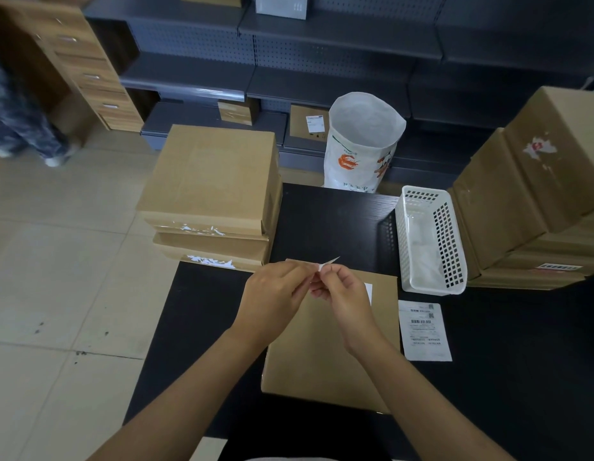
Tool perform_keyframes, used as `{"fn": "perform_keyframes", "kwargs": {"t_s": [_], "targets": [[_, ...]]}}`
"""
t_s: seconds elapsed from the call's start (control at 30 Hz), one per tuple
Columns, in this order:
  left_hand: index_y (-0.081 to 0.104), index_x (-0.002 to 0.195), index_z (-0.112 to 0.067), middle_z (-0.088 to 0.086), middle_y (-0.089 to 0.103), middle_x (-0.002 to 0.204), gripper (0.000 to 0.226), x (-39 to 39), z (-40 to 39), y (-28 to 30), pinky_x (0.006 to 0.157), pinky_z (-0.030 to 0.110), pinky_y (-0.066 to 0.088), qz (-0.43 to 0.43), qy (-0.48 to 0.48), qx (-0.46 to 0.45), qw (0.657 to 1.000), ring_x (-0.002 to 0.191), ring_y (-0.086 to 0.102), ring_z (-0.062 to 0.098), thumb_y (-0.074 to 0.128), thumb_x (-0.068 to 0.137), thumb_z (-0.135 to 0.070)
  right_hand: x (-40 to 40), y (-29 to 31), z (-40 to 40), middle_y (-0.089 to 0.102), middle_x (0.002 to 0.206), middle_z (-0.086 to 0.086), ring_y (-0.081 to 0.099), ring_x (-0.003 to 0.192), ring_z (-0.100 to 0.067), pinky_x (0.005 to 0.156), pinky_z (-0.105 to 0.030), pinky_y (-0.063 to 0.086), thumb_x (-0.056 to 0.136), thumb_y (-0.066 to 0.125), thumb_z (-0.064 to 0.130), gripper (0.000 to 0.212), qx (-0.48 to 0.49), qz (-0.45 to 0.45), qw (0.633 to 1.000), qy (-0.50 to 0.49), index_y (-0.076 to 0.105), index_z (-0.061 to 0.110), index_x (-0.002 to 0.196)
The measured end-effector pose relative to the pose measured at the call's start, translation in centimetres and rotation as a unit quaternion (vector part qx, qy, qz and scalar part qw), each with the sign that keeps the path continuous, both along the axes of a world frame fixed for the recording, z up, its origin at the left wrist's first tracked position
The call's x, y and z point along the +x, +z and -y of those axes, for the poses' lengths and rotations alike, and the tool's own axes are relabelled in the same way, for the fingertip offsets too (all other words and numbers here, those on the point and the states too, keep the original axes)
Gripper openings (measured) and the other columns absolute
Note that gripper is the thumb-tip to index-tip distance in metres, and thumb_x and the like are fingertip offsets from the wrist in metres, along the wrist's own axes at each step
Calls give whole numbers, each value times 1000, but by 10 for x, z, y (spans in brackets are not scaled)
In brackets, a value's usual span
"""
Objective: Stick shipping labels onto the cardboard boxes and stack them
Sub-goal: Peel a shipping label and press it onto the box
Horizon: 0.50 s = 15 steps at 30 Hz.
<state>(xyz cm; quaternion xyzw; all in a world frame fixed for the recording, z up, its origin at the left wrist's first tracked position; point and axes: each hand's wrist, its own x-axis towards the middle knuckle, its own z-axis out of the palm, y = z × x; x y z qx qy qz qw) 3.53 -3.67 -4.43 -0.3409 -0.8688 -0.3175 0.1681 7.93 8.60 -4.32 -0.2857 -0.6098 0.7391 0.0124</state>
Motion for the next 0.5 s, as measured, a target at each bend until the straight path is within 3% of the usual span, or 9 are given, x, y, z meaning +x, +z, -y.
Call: {"fn": "perform_keyframes", "kwargs": {"t_s": [0.17, 0.27, 0.4, 0.5], "targets": [[72, 98, -19, -11, 71, 88, 16, 5, -2, 1, 72, 10, 37, 58, -3, 16, 998, 84, 58, 6, 59, 88, -21, 3, -1, -3, 66, 78, -3, 59, 70, -9, 75, -24, 50, 100, 47, 17, 25, 1, -3, 1000, 15, 65, 2, 92], [71, 102, -23, -15, 71, 93, 16, 8, -4, 5, 77, 10, 46, 191, -3, 93, 977, 85, 64, -1, 65, 89, -17, 5, 0, -4, 65, 76, 0, 58, 70, -6, 71, -20, 50, 99, 49, 18, 21, 14, -21, 999, 26, 64, 7, 88], [73, 91, -13, -6, 72, 84, 6, 8, -9, 9, 76, 16, 51, 381, 57, 218, 897, 81, 68, 3, 70, 86, -12, 8, 4, -7, 65, 79, 1, 57, 73, -6, 70, -17, 49, 97, 52, 12, 15, 37, -57, 997, 47, 63, 8, 89], [71, 91, -9, 7, 73, 89, 9, 3, -9, 5, 86, 39, 56, 500, 76, 280, 816, 90, 69, 23, 68, 88, -16, 9, 5, -7, 64, 82, 1, 56, 72, -4, 69, -16, 48, 98, 51, 7, 10, 48, -67, 995, 52, 60, 8, 94]]}}
